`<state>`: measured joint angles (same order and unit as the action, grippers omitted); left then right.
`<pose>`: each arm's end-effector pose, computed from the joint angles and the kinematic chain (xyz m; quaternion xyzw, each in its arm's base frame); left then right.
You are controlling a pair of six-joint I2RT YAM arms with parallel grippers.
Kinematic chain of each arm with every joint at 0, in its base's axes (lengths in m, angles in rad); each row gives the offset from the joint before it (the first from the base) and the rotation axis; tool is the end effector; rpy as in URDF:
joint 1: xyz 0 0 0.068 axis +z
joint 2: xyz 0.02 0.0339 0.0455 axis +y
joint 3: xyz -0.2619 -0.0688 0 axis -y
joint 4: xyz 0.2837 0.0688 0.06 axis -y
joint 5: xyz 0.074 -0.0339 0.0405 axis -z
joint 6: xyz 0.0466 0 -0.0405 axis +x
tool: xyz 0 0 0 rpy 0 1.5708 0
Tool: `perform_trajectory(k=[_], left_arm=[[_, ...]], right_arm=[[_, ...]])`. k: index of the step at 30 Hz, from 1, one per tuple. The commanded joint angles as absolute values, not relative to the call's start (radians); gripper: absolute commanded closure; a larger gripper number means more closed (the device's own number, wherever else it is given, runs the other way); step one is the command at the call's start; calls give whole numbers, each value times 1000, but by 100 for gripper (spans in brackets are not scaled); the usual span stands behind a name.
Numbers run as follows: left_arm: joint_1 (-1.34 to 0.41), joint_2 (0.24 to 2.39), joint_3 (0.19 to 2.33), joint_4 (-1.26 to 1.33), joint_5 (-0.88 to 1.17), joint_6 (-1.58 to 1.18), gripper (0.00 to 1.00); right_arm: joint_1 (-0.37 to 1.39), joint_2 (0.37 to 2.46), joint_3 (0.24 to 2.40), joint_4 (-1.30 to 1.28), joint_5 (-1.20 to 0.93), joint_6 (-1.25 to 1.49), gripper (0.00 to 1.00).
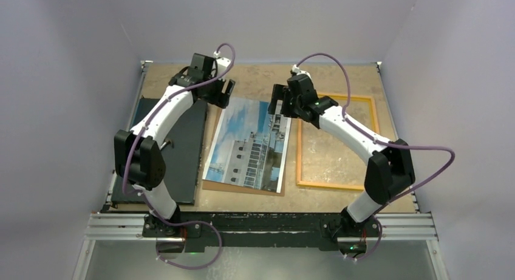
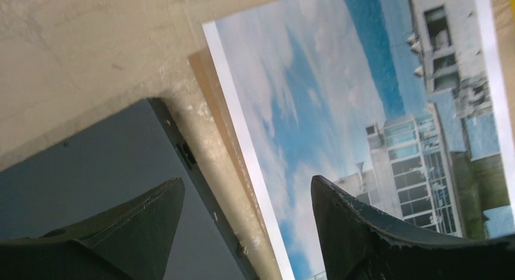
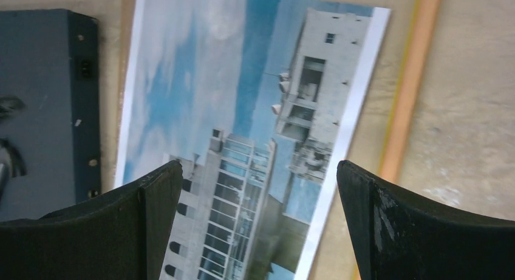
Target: Put the photo into the frame
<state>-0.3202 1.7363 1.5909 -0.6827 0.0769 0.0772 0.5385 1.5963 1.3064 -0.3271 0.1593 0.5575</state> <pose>0.4108 -0.1400 0.3013 0.1975 0.9101 -0.0795 0.3556 0.3588 0.2058 0.2823 0.0449 0.8852 0.1780 0.4274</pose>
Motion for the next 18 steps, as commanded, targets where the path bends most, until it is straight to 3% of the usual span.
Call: perform_trajectory(k=[1,12,18], left_arm=[[-309,1729,1497,-695,84,94,25],[-309,1763,1303,-610,42,136,52],[-310,1807,1239,-565,83,125,58]], right_arm=[[541,1680,1323,-263,59,626,1],[551,1800,1263,-211,102,703,5],[551,1821,1213,-210,128,719,6]])
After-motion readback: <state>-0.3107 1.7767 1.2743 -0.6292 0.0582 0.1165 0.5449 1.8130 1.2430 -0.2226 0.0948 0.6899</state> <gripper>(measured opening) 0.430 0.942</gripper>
